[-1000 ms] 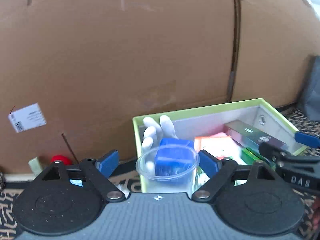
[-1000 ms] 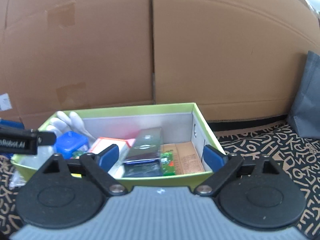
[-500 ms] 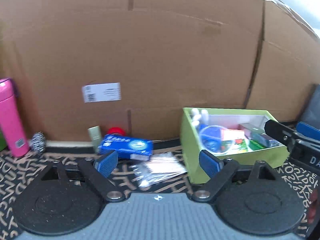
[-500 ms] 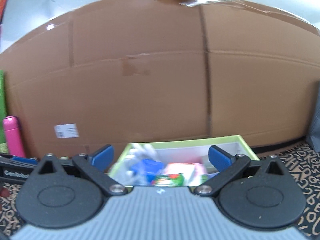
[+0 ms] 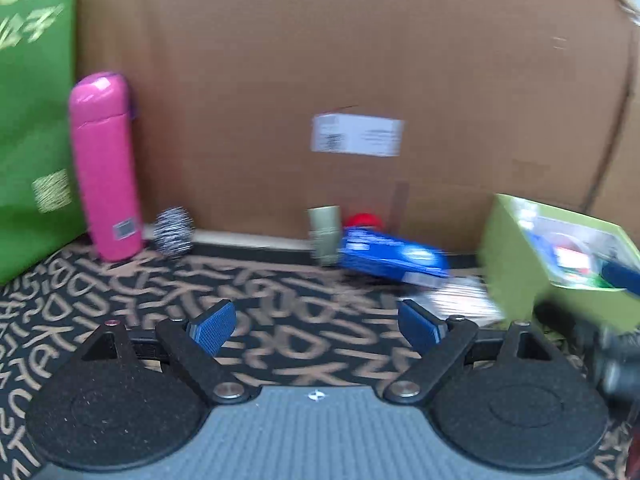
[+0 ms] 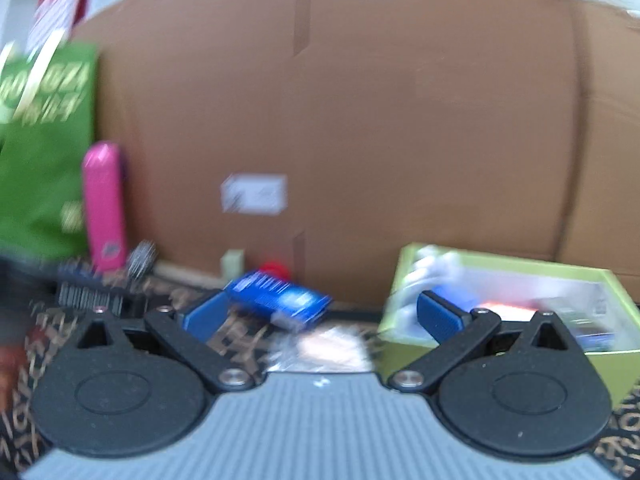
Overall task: Organize objects
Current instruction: 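Grasp the blue medicine box with the right tool while the left tool grasps the small grey-green box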
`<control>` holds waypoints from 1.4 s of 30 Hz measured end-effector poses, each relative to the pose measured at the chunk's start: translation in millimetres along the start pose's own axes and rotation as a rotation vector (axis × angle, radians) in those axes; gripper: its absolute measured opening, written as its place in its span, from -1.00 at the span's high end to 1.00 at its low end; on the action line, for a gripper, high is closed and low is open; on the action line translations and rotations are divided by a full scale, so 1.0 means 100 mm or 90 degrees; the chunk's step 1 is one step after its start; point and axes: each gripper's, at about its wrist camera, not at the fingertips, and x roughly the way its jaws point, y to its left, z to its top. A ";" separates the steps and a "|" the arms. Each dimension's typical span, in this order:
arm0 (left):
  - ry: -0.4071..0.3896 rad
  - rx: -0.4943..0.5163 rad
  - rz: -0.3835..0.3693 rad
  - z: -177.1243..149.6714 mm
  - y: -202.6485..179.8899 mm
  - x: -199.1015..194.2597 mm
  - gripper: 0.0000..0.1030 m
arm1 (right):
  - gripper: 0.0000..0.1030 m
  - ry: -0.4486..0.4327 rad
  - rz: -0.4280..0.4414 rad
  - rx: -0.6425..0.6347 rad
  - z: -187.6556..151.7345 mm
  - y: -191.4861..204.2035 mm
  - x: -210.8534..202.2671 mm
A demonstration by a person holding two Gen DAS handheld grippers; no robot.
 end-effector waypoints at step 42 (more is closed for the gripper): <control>0.057 -0.020 -0.086 0.40 0.27 1.50 0.43 | -1.00 0.106 0.038 0.131 -0.06 0.24 1.00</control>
